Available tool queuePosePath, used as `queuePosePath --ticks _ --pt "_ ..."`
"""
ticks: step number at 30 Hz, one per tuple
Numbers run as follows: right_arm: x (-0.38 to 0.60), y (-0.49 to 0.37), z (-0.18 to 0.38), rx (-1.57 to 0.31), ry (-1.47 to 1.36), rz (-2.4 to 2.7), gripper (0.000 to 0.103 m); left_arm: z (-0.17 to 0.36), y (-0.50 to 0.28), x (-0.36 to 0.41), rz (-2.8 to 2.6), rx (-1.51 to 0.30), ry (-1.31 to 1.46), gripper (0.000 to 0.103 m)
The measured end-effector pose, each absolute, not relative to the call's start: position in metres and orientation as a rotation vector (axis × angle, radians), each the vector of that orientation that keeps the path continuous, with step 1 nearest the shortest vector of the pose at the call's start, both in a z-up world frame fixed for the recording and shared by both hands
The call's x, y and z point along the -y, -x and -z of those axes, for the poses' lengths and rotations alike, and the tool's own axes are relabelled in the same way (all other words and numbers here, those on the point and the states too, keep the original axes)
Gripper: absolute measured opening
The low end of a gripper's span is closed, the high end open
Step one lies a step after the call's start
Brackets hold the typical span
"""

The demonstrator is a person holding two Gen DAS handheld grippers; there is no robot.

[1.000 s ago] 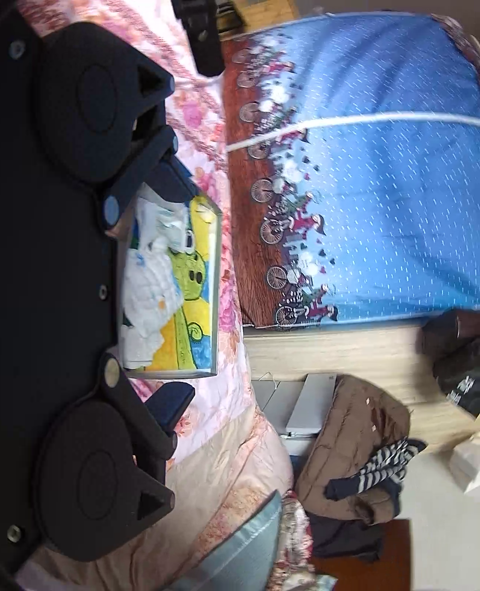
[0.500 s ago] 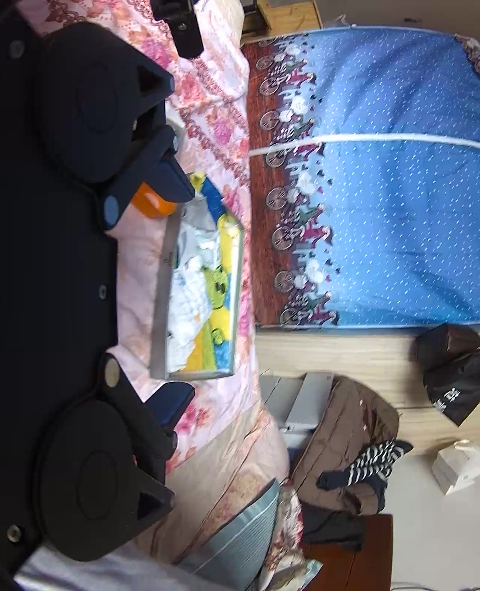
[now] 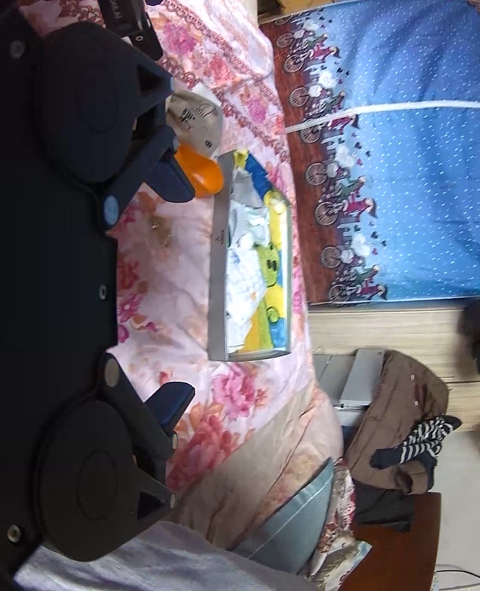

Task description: Organize soft objects

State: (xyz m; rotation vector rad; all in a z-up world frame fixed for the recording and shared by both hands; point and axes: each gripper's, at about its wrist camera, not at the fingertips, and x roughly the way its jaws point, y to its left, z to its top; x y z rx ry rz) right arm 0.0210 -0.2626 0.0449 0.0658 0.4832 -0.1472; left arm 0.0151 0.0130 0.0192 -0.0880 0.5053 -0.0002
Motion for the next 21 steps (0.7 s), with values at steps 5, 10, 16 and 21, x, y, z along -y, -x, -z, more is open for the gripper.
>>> queuePosePath --ticks 5,10,16,21 --pt "0.261 -0.026 -0.036 -0.571 -0.050 0.137 0.103 -0.009 -0.020 -0.006 0.042 -0.568 0.073 0.102" --pt "0.255 -0.034 -0.022 -0.669 -0.014 0.127 0.103 0.002 -0.025 0.001 0.068 -0.641 0.040 0.102" --pt "0.257 -0.036 -0.019 -0.703 -0.039 0.133 0.103 0.006 -0.026 0.000 0.063 -0.673 0.048 0.102" --pt "0.261 -0.041 -0.015 -0.719 -0.048 0.130 0.103 0.005 -0.026 0.003 0.078 -0.683 0.042 0.102"
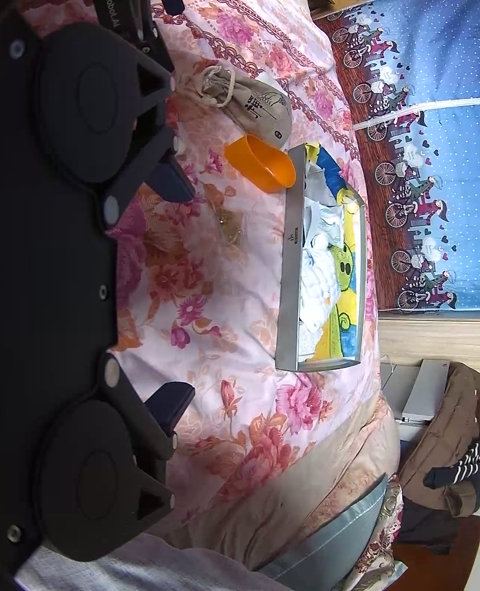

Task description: Organize soft objects

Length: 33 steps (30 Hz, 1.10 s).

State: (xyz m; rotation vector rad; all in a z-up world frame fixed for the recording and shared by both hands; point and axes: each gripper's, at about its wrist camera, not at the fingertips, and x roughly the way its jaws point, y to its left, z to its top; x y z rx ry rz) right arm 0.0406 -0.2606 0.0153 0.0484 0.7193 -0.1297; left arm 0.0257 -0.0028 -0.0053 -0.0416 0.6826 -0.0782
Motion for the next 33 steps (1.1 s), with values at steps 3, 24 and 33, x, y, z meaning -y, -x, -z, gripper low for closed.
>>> queuePosePath --ticks 3,24,33 --pt "0.259 -0.042 -0.014 -0.735 -0.055 0.125 0.103 0.006 -0.026 0.006 0.091 -0.690 0.034 0.102" --pt "0.261 -0.066 -0.005 -0.814 -0.059 0.036 0.103 0.017 -0.040 0.021 0.146 -0.729 0.030 0.102" --pt "0.262 -0.094 -0.005 -0.808 -0.016 -0.016 0.103 0.022 -0.047 0.026 0.147 -0.732 0.024 0.102"
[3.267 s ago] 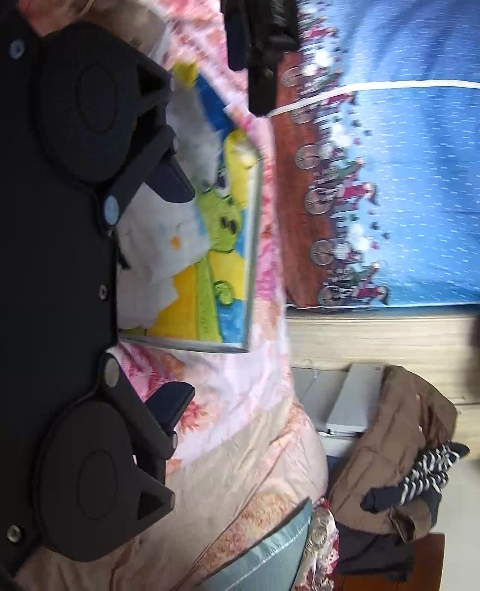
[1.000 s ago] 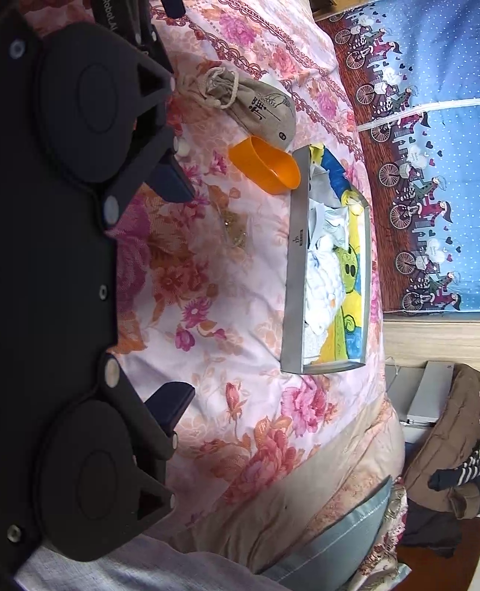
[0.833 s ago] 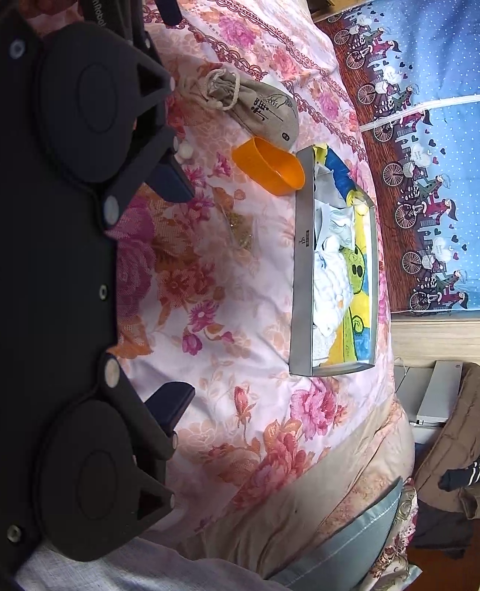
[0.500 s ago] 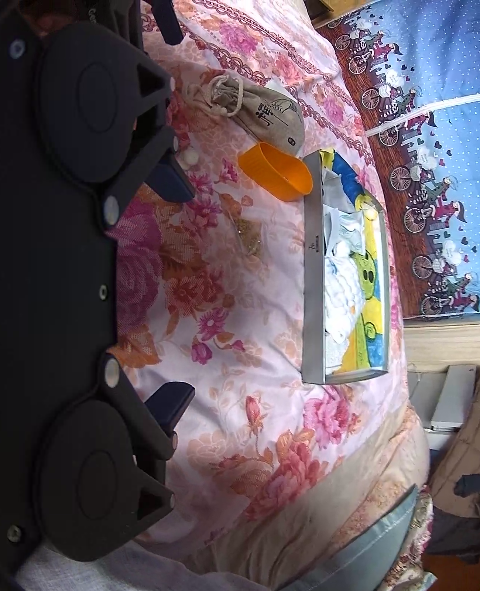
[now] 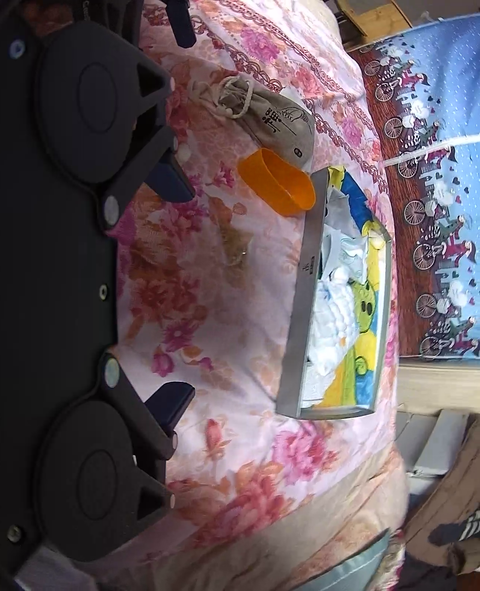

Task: Organize soft objects
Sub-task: 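Move the left tool toward the small white ball while the right tool approaches the clear packet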

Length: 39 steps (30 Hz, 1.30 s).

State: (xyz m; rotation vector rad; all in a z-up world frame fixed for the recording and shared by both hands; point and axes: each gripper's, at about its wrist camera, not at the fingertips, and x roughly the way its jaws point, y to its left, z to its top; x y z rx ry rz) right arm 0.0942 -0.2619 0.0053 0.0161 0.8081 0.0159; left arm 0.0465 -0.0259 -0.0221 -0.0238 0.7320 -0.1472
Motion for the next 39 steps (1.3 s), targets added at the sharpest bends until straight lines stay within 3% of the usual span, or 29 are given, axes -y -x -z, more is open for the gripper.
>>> queuePosePath --ticks 30,39 --pt "0.247 -0.132 0.001 -0.836 0.031 -0.160 0.103 0.035 -0.058 0.037 0.186 -0.747 0.002 0.102" --pt "0.248 -0.161 0.023 -0.878 -0.001 -0.220 0.103 0.053 -0.079 0.040 0.213 -0.784 0.023 0.089"
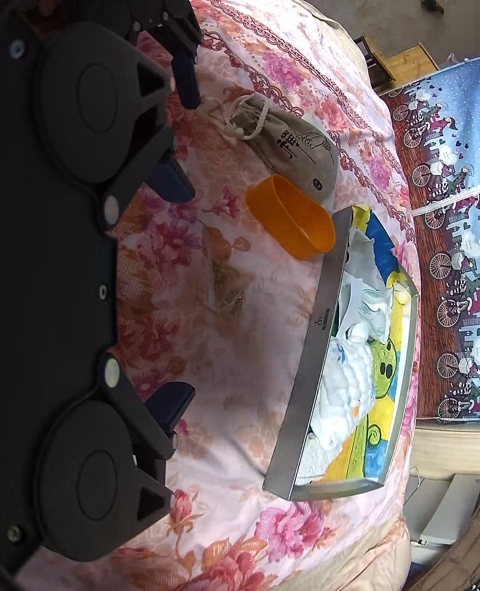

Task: Organize soft objects
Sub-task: 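Move the left tool toward the small white ball while the right tool approaches the clear packet, then grasp the small white ball with the left tool while the right tool grasps the clear brown-filled packet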

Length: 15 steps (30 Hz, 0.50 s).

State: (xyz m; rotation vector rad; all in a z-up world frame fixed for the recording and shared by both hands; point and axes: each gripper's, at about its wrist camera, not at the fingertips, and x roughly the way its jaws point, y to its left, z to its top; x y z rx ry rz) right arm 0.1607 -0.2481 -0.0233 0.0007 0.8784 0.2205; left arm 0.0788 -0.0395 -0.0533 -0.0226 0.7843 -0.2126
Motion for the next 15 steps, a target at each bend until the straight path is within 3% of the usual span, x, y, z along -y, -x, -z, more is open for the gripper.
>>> queuePosePath --ticks 8,10,13,15 --pt "0.247 -0.178 0.041 -0.867 0.000 -0.242 0.102 0.063 -0.089 0.042 0.245 -0.794 0.017 0.075" --pt "0.245 -0.185 0.045 -0.858 0.002 -0.242 0.102 0.065 -0.092 0.043 0.251 -0.797 0.021 0.066" --pt "0.245 -0.196 0.050 -0.842 -0.007 -0.245 0.094 0.069 -0.098 0.042 0.250 -0.817 0.032 0.048" --pt "0.244 -0.203 0.054 -0.838 -0.017 -0.253 0.083 0.071 -0.100 0.041 0.238 -0.821 0.043 0.046"
